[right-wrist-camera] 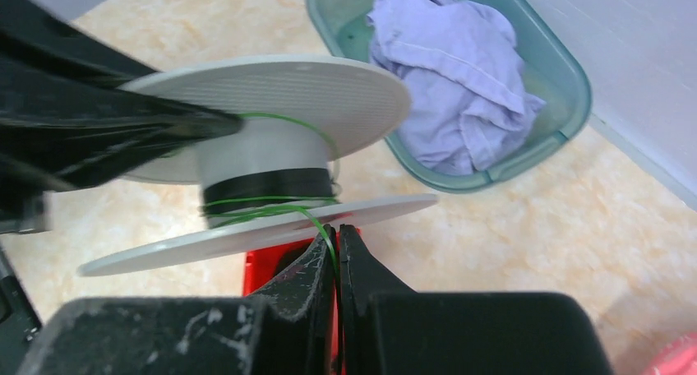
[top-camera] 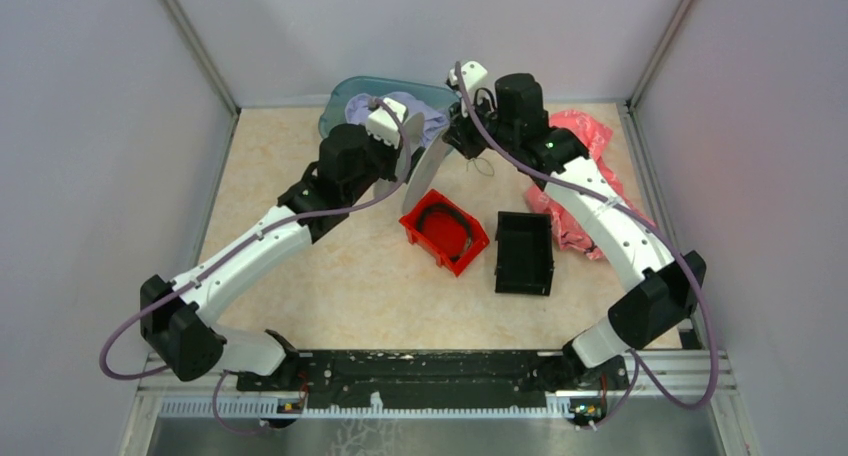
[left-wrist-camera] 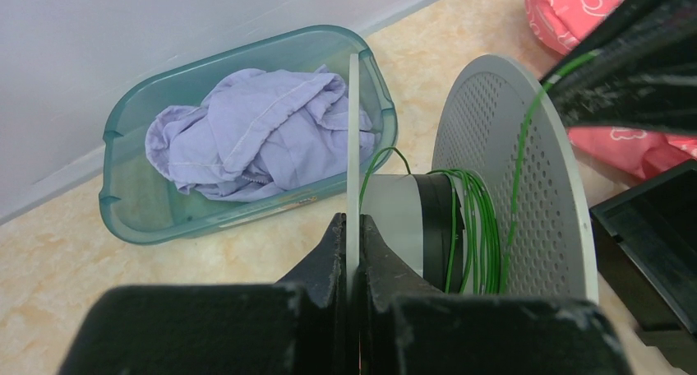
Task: Wrap the cables
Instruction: Wrap the cable around the cable reel.
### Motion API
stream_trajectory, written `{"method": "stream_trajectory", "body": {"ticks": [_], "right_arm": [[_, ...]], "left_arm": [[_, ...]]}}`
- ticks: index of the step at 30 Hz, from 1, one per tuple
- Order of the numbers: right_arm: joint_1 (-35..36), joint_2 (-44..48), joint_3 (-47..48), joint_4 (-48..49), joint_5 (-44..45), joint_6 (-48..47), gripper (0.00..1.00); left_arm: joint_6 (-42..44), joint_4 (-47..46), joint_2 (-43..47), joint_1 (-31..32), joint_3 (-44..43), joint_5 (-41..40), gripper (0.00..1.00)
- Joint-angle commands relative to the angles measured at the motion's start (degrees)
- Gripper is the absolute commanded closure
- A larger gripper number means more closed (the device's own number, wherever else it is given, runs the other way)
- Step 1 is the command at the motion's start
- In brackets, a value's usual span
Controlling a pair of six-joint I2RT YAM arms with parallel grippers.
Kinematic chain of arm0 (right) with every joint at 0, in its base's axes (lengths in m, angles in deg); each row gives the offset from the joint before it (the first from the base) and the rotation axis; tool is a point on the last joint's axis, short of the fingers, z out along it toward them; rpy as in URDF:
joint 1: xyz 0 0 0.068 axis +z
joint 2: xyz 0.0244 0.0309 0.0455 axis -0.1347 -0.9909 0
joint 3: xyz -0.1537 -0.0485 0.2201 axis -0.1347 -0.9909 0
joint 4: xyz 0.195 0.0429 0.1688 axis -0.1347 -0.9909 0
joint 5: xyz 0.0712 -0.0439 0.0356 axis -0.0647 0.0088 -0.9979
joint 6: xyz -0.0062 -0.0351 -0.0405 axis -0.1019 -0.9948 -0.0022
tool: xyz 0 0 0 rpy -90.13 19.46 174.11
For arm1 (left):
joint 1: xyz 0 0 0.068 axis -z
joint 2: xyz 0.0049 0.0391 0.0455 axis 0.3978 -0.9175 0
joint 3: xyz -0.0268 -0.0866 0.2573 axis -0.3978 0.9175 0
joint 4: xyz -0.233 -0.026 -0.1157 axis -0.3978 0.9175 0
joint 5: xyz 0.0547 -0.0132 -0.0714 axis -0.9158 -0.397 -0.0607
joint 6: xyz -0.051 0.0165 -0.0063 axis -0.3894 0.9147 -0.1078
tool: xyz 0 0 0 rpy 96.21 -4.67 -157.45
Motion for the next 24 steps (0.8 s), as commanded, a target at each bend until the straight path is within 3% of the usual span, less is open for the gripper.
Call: {"method": "stream_trajectory", "body": {"ticks": [1,24], "right_arm": [[-2.43,-0.49,2.55,3.1,3.43,0.1,0.94],[-8.37,-3.4,-11.15,7.76,-1.91,-0.43,0.85]], "left_arm": [[0.71,-3.16,3.79,0.21,-0.12,3.54,1.0],[-2.02,-0.6,5.57,-0.02,-2.04,7.16,1.0]]}}
